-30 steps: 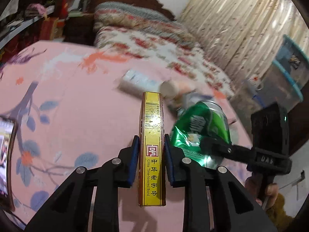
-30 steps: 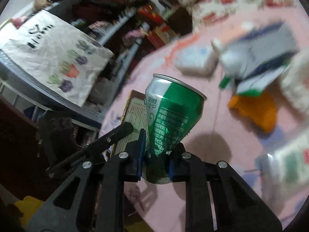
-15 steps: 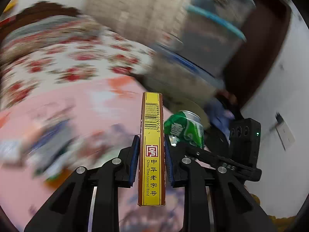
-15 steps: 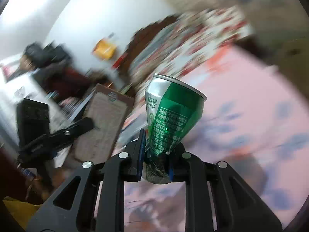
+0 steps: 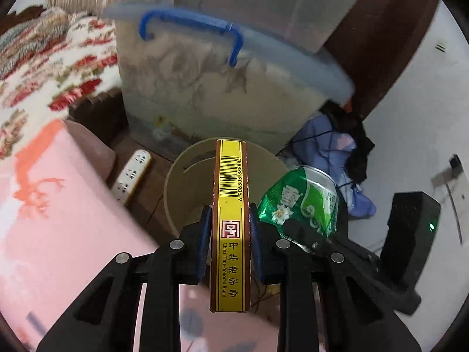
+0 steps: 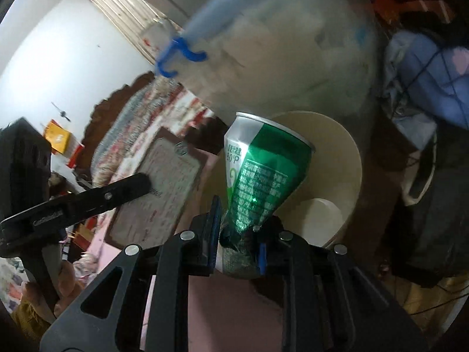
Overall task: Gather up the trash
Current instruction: 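Carry both items to the beige wastebasket and open both grippers to drop them, then grasp the orange peel with the left gripper while the right gripper grasps the clear bottle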
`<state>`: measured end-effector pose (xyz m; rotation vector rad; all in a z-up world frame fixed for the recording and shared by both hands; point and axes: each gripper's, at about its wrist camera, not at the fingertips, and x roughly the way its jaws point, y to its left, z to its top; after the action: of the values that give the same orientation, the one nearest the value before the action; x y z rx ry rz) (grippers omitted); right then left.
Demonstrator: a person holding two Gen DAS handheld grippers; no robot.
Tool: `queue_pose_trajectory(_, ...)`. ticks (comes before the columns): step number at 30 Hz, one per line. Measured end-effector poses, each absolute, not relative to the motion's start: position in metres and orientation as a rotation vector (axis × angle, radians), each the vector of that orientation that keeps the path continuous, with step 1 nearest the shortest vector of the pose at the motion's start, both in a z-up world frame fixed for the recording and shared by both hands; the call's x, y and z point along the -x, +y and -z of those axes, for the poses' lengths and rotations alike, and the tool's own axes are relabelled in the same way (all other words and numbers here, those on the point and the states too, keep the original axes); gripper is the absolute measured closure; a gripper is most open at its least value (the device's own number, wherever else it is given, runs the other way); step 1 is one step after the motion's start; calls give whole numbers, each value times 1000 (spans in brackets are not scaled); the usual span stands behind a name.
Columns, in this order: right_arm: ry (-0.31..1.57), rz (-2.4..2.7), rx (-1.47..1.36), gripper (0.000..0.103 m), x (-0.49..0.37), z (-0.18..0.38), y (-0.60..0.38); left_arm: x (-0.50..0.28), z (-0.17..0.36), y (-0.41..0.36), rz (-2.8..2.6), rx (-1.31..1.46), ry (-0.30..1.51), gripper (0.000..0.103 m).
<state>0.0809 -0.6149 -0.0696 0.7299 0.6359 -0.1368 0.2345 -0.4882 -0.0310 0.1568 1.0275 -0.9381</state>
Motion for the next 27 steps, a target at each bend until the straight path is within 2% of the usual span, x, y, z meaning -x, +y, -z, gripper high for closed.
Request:
queue_pose_trajectory(2,660,145,-718,79,-86,78,-618,-243,45,-501,907,-138,1047,78)
queue_pose_trajectory(3,666,145,-717,77,-89,83,-622,-246,50,-502,893,-132,1056,63)
queue_pose_trajectory(4,668,145,-720,70,-92,82,-625,-250,54,-504,871,-117,1072,40)
queue_pose_trajectory(5,663,151,-721,62,-88,86,-621,-253,56,-503,846,-96,1080,31)
queue_pose_trajectory(6,645,162,-719,33,-86,85,-621,-254,55,-500,833,-74,1075,25)
queue_pose_trajectory(7,612,179,-705,19,-83,82,-620,-253,52,-496,830,-50,1063,24)
queue_pose_trajectory(11,573,209,-643,24,-78,70,-613,-246,35,-479,821,-48,1059,26)
queue_pose_trajectory(15,419,221,-586,24,-46,34,-590,-215,-11,-432,875,0,967,26)
queue_pose_trajectory(17,350,226,-533,17,-29,14,-570,-192,-36,-398,878,-17,894,25)
queue_pose_trajectory(18,304,216,-517,3,-18,4,-555,-180,-46,-378,875,-23,859,25)
queue_pose_trajectory(21,152,180,-584,3,14,-6,-528,-146,-69,-309,851,-41,767,24)
queue_pose_trajectory(24,196,172,-812,3,24,3,-527,-117,-83,-223,762,-39,692,18)
queue_pose_trajectory(26,225,145,-904,3,23,14,-523,-105,-85,-176,680,-37,661,17)
queue_pose_trajectory(27,255,133,-906,7,20,17,-513,-100,-86,-152,626,-39,655,17)
